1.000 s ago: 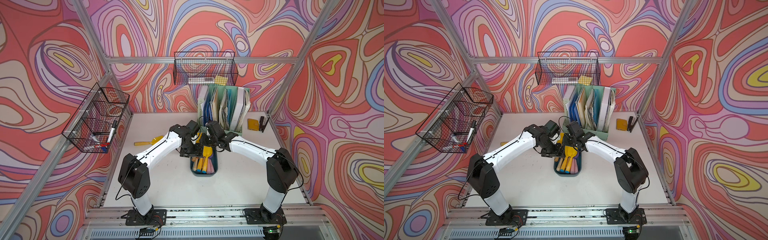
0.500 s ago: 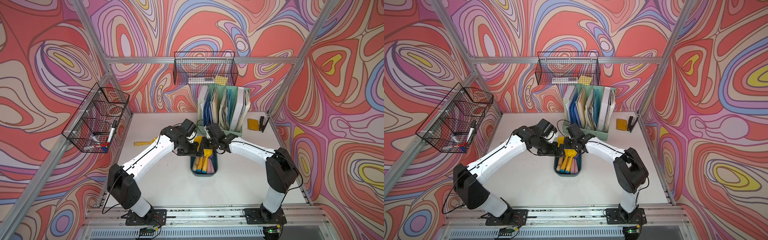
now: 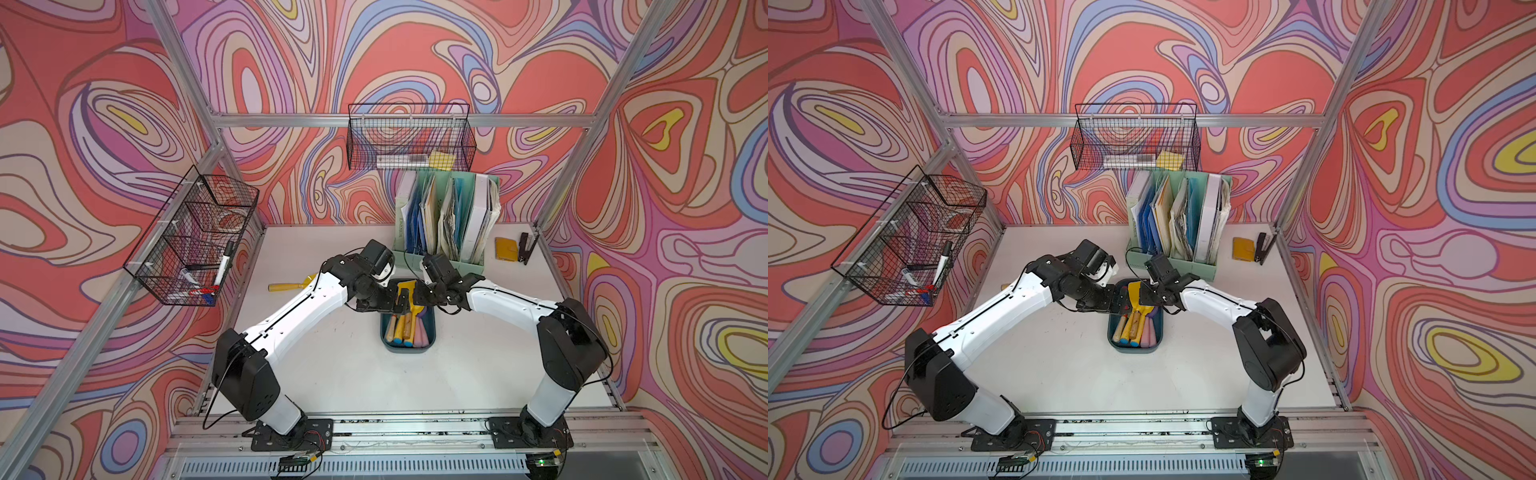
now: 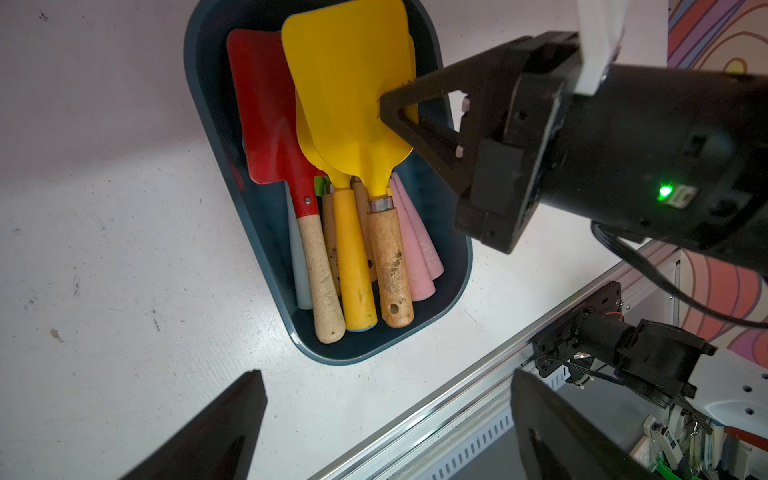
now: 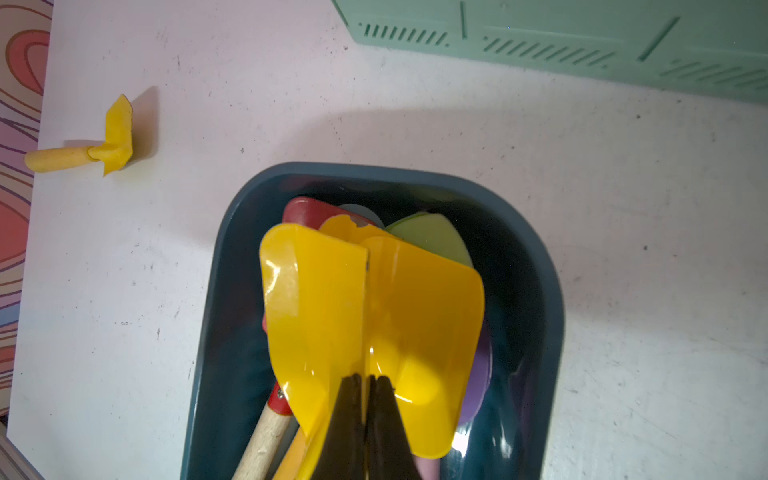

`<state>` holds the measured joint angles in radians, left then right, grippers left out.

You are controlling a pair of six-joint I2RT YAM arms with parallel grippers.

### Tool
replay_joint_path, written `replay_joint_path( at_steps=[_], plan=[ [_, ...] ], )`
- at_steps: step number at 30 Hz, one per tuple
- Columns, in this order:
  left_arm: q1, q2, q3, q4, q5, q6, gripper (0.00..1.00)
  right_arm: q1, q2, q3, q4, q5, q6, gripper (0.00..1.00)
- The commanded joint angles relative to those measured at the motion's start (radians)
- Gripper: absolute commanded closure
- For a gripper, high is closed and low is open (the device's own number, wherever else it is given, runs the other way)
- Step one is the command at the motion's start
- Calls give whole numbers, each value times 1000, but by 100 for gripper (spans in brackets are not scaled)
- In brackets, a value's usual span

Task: Put the shovel into the storage box
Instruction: Place the shovel in the storage box.

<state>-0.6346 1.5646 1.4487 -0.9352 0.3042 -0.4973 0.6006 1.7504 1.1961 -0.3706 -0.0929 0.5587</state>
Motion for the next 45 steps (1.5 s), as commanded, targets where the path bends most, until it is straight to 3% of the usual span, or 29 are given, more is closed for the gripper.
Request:
replay_joint_path(
  at_steps=[1,32,40,45],
  plan=[
    [-7,-24,-14,13,3,15,2,-2,-19,-18,46,7,27,100],
    [-7,-7,-10,6,15,13,2,-2,12,-88,51,31,87,100],
    [-7,-13,-6,1,16,10,2,-2,9,-70,27,33,75,78],
    [-7,-20,-4,-6,1,12,2,-2,1,-64,14,41,69,76]
  ],
)
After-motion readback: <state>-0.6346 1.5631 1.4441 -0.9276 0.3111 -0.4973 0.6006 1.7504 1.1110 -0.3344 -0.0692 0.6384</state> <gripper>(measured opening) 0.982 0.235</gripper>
